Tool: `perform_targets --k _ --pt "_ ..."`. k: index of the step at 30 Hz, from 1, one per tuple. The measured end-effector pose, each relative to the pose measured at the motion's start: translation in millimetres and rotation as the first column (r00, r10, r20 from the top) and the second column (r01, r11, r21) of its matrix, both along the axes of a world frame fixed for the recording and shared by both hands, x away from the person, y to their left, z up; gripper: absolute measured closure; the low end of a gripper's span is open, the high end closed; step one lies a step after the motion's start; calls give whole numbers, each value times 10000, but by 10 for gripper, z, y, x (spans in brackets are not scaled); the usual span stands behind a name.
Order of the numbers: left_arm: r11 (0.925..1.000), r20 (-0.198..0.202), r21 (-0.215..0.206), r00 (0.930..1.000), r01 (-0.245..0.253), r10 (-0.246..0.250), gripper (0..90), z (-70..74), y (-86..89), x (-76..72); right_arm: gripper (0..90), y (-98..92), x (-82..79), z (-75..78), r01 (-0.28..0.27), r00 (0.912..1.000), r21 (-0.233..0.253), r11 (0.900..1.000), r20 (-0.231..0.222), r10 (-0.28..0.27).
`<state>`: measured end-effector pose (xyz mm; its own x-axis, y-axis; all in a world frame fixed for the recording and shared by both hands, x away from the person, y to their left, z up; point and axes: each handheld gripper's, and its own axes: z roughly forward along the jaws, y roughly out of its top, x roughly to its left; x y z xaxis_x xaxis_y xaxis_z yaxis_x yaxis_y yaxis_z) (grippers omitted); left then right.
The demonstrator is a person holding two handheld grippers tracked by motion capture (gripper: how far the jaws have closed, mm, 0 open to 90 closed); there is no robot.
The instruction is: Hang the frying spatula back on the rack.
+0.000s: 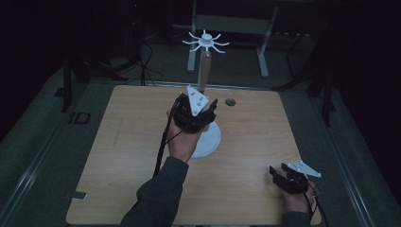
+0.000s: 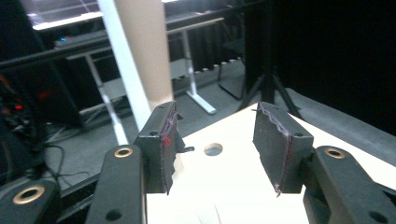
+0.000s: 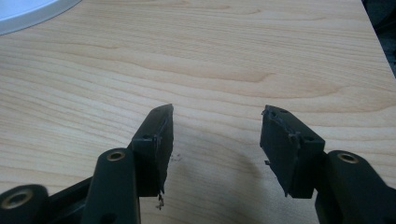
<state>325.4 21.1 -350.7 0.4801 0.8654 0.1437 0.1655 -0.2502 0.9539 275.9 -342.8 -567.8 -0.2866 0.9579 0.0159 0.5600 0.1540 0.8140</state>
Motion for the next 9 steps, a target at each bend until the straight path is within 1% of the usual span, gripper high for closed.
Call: perform_targets --k 2,3,5,6,7,9 --pt "9988 -226 -106 9986 471 -473 502 -66 45 -16 435 1 1 -1 -2 10000 -9 10000 -6 2" --pt "9988 -226 -106 9986 471 -473 502 -66 45 -16 433 1 1 0 -2 10000 -9 10000 -5 2" --pt "9960 -365 -167 9954 875 -881 502 -119 73 -44 431 1 0 -1 9 10000 -11 10000 -20 -9" --pt "9908 -476 -155 9897 1345 -1351 501 -189 102 -78 430 1 0 -1 7 10000 -9 10000 -17 -7" --pt "9908 -476 -155 9897 1345 -1351 500 -189 102 -78 430 1 0 -1 7 10000 -9 10000 -17 -7" --pt "9846 -738 -208 9818 1737 -1747 500 -280 133 -110 426 2 2 -2 4 10000 -17 10000 -34 -4"
